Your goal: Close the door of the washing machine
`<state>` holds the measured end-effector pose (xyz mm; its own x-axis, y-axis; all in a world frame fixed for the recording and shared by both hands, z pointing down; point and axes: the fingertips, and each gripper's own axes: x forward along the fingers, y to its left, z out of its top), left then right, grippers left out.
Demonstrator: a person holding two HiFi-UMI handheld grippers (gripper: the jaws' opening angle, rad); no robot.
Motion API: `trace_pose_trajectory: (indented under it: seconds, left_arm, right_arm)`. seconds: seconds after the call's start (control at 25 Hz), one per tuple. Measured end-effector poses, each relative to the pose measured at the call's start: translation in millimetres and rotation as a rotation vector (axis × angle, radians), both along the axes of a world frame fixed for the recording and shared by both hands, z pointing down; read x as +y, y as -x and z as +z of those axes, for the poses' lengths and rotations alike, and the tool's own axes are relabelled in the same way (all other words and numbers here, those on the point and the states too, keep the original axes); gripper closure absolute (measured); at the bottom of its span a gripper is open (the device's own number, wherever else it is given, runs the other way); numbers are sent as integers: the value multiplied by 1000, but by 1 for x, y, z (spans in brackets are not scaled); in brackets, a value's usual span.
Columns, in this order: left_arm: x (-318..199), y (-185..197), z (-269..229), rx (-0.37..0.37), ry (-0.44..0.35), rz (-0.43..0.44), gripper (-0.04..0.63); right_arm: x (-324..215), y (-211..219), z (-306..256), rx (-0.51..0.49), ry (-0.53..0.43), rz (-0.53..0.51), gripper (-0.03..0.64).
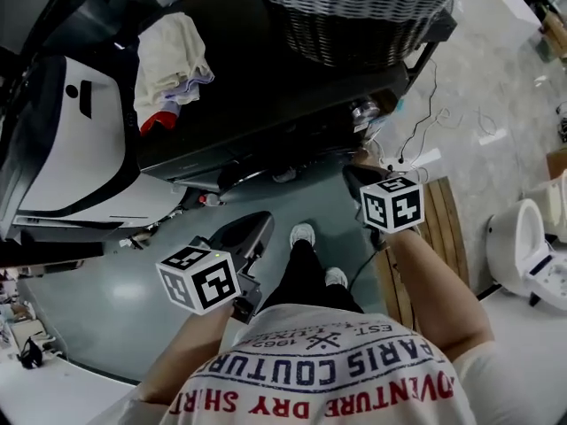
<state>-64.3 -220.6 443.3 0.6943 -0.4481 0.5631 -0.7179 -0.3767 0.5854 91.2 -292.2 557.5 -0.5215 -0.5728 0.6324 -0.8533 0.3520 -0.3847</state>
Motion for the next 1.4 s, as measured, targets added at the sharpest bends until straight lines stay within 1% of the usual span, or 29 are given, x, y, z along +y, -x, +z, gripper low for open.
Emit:
trace_pose_trajectory:
  seconds: [0.16, 0.2, 0.44, 0.56, 0.76, 0.88, 0.96, 1.12, 1.4]
  left_arm:
    - [16, -15, -25, 48, -65, -5, 570]
    - [21, -20, -32, 60, -84, -5, 571]
    - [43, -43, -79, 121, -208, -4, 571]
    - [59, -54, -108, 137, -273, 18, 571]
    - [84, -73, -161, 135, -414, 90, 571]
    - [94, -83, -189, 122, -514, 129, 571]
    - [100, -87, -201, 126, -547, 144, 571]
    - [105, -92, -211, 148, -553, 148, 571]
    - [107, -102, -215, 138, -571, 161, 571]
  right_arm:
    - [34, 7, -76, -158, -92, -79, 595]
    - [43, 7, -95, -183, -119, -106, 595]
    - [93, 3, -191, -272, -265, -245, 595]
    - [122, -1, -229, -282, -331, -299, 595]
    - [158, -6, -286, -238, -450, -393, 595]
    - [165, -13, -312, -237, -527, -390, 595]
    - [168, -20, -324, -246, -552, -367, 595]
    - [171, -31, -333, -270, -572, -335, 595]
    - [175, -41, -332, -261, -588, -294, 595]
